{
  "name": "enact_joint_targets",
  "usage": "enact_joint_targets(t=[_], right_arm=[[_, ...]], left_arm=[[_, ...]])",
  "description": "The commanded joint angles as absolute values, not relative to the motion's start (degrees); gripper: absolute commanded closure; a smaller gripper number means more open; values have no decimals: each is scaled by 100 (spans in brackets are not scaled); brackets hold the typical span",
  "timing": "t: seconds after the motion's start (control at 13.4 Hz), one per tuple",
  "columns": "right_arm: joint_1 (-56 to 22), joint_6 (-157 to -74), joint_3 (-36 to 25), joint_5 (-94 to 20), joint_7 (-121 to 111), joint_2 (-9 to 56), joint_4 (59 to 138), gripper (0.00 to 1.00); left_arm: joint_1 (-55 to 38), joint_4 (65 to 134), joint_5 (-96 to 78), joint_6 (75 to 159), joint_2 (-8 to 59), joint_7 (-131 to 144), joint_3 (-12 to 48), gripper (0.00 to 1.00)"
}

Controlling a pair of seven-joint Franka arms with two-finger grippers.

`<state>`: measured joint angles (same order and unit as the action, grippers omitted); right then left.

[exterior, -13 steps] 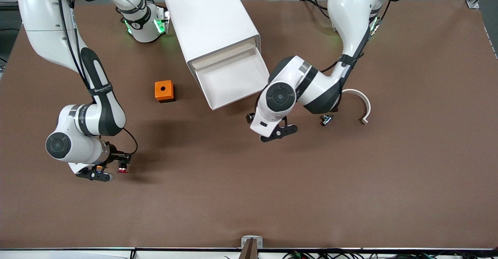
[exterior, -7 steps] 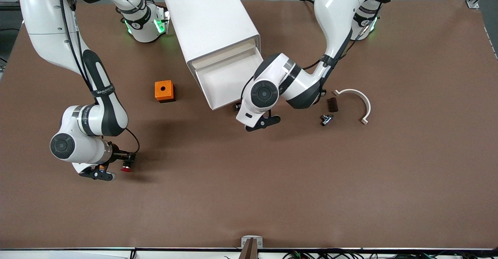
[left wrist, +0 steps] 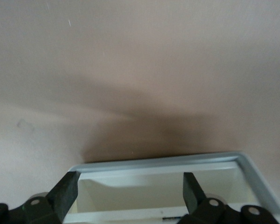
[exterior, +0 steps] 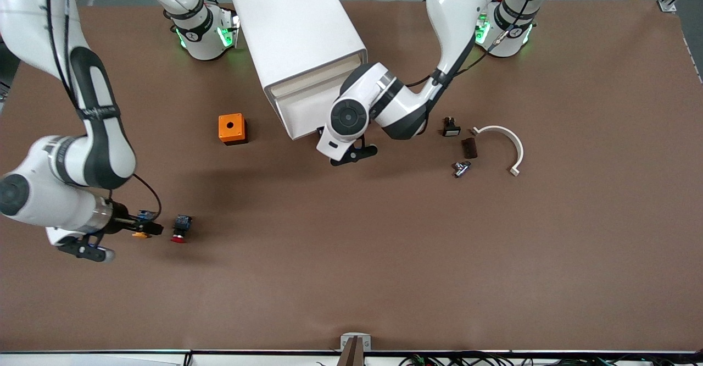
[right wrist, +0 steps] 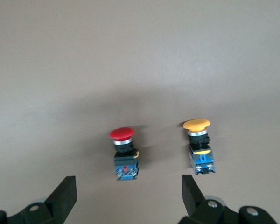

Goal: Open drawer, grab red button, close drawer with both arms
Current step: 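Place the red button beside the yellow button while the left gripper pushes drawer, then push the drawer shut with the left gripper while the right gripper withdraws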

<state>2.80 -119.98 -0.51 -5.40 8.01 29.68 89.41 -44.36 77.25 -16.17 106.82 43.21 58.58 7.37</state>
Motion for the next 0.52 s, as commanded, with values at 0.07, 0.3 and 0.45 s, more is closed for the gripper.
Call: enact_joint_targets(t=[0.07,0.3,0.45], right_arm=[[483,-11628,53,-650,248,2374,8904,0],[300,-10971,-149,-624,281,1664,8903,0],[255,-10330,-176,-571,290,1171,8903,0]], left_arm=[[-4605,8007,-1766,10731,4192,6116,860,1],[-4754,8016,-1793,10740,4201,6292,914,1],[-4869,8016,-1793,10732,4201,6389,923,1]])
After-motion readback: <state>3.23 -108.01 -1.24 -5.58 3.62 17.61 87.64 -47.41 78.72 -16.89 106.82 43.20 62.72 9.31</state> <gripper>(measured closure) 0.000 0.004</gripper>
